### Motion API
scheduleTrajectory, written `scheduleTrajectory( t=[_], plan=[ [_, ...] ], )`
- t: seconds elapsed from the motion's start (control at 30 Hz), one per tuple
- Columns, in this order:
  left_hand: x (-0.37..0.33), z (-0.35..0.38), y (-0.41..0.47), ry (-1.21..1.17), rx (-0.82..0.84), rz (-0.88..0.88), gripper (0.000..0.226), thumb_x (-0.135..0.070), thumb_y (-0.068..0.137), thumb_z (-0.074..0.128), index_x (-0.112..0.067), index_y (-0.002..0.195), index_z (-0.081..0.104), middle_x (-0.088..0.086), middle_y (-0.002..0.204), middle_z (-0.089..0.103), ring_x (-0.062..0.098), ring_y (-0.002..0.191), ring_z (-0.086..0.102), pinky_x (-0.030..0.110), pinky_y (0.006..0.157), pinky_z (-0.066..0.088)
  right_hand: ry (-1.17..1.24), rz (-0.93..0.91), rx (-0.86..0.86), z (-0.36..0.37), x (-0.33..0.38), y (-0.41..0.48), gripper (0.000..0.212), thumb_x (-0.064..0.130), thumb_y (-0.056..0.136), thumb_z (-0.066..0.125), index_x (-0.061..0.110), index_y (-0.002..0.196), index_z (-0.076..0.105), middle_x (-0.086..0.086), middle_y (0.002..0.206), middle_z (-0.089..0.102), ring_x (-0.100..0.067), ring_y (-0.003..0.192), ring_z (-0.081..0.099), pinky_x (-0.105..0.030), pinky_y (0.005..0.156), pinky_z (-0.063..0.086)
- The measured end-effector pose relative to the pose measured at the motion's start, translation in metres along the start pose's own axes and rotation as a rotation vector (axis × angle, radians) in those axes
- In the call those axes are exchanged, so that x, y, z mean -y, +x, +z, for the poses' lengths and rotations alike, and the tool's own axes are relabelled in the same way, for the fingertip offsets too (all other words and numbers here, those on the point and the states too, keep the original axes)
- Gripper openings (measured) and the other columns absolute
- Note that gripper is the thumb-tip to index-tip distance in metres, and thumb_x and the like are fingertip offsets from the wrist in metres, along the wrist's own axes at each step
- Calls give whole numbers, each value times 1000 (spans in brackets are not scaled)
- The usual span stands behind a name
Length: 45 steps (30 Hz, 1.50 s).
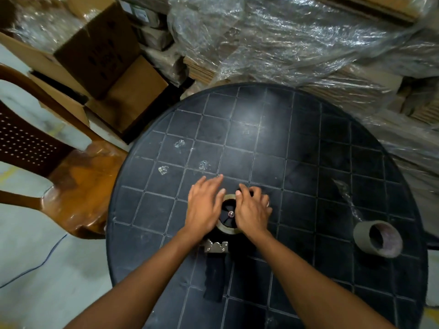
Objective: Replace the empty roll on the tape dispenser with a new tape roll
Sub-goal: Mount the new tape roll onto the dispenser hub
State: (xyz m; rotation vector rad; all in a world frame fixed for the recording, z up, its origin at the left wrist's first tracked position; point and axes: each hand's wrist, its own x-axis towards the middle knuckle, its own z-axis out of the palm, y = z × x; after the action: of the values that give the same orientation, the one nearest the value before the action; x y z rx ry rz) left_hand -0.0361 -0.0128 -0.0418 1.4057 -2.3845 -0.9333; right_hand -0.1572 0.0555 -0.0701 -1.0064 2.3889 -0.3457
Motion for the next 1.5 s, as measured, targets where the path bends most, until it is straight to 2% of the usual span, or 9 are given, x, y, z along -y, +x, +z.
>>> scheduleTrajectory(
  t=[0.13,0.33,0.47,0.6,0.7,0.93,1.17,1.37,1.5],
  plan=[
    [15,-43,-41,-216,-196,-152,51,-22,84,48,-12,133,51,5,128,59,22,122,49,31,104,36,-90,-204,39,-16,-2,-15,64,56,97,38,24,152,30,-5,158,32,-31,142,28,-56,111,30],
    [50,-50,-82,-82,318,-71,109,-33,73,65,-11,152,-6,9,162,2,22,149,5,32,120,14,-306,-527,153,-25,8,-42,88,73,82,45,29,155,21,-5,166,11,-32,153,4,-64,118,12],
    [59,-35,-97,-96,296,-153,125,-41,70,77,-10,151,-13,10,162,2,25,148,7,35,118,16,-422,-619,293,-18,13,-63,105,85,72,43,33,157,11,-5,168,-5,-34,152,-12,-70,116,-3],
    [61,-17,-115,-255,102,-320,87,-13,70,71,-18,142,23,7,126,54,21,110,56,39,96,48,-545,-640,324,-12,10,-70,123,88,62,54,30,158,3,-9,167,-14,-39,151,-15,-72,114,-7],
    [57,-10,-122,-347,12,-287,49,2,67,54,-30,102,41,0,86,59,10,73,58,28,68,48,-567,-620,326,-11,11,-68,127,84,61,61,30,158,-1,-7,166,-16,-37,151,-15,-71,115,-4],
    [79,-1,-125,-180,118,-10,56,0,71,51,-25,121,61,-8,95,47,-2,79,47,13,73,42,-522,-567,342,-12,15,-68,123,88,62,54,32,158,1,-3,167,-15,-33,152,-16,-72,115,-1],
    [95,-16,-115,13,165,10,10,-23,84,63,-18,90,68,1,99,54,20,86,60,34,75,50,-459,-570,213,2,44,-77,129,79,64,64,24,157,-6,-5,167,-16,-33,153,-14,-72,115,3],
    [110,-18,-110,-52,153,74,7,-12,78,64,-9,71,64,2,148,46,17,120,53,17,92,37,-570,-711,286,9,70,-66,122,58,67,77,17,157,6,-2,167,8,-28,154,-8,-70,117,5],
    [126,-33,-90,-50,178,157,15,-9,74,61,-11,65,49,5,135,60,21,115,59,14,90,38,-548,-728,309,11,73,-64,110,44,66,81,19,154,19,0,161,25,-23,154,4,-68,118,6]
  ],
)
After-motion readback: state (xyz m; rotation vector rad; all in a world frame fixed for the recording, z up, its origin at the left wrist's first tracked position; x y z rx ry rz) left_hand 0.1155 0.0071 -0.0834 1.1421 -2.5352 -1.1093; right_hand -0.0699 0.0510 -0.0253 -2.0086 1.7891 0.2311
